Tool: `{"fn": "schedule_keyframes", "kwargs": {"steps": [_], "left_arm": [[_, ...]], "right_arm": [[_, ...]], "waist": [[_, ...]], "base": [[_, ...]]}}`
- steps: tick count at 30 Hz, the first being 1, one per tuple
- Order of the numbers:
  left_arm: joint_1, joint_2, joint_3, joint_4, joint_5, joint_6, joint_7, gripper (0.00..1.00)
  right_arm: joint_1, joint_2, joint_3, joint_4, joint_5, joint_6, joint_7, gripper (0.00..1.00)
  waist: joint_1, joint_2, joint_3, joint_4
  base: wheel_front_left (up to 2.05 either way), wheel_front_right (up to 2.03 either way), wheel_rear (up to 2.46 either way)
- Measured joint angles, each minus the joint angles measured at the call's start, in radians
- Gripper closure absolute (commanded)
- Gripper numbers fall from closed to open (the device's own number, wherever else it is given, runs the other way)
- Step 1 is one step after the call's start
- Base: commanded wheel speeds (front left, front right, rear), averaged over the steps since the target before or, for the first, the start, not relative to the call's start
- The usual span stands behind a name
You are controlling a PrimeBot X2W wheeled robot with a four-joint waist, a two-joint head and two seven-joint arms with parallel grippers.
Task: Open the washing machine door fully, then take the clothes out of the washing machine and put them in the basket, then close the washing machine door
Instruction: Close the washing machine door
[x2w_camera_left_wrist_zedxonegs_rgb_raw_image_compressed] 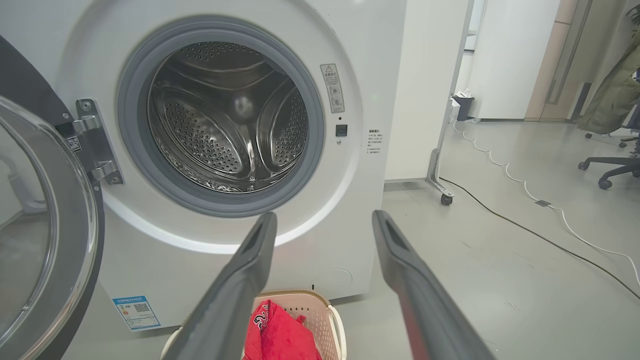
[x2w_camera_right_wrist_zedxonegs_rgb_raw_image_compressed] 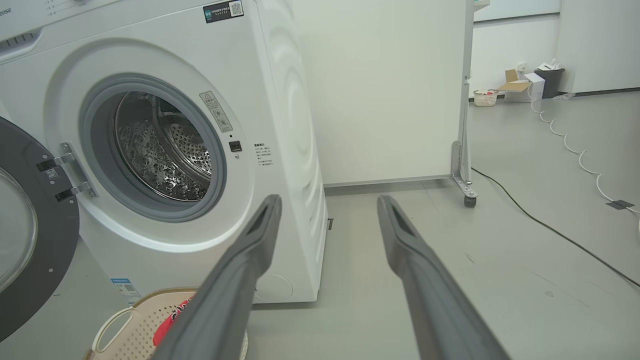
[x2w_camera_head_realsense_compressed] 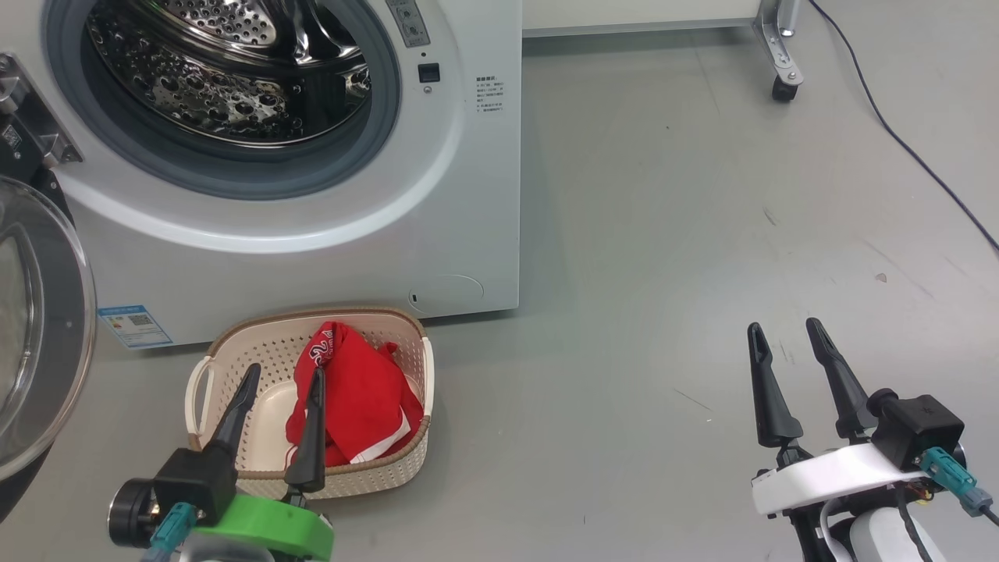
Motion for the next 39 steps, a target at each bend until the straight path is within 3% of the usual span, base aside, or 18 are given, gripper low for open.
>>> {"fn": "schedule_keyframes", "kwargs": {"steps": [39], "left_arm": [[0.002,0.0,0.001,-0.017,0.0,0.013,0.0,0.0]], "right_arm": [[0.0,0.0,-0.004,0.001,0.0,0.0,0.0,0.0]], "waist": [[0.0,0.0,0.004,0.002]], "base": [[-0.06,0.06,0.0]]}}
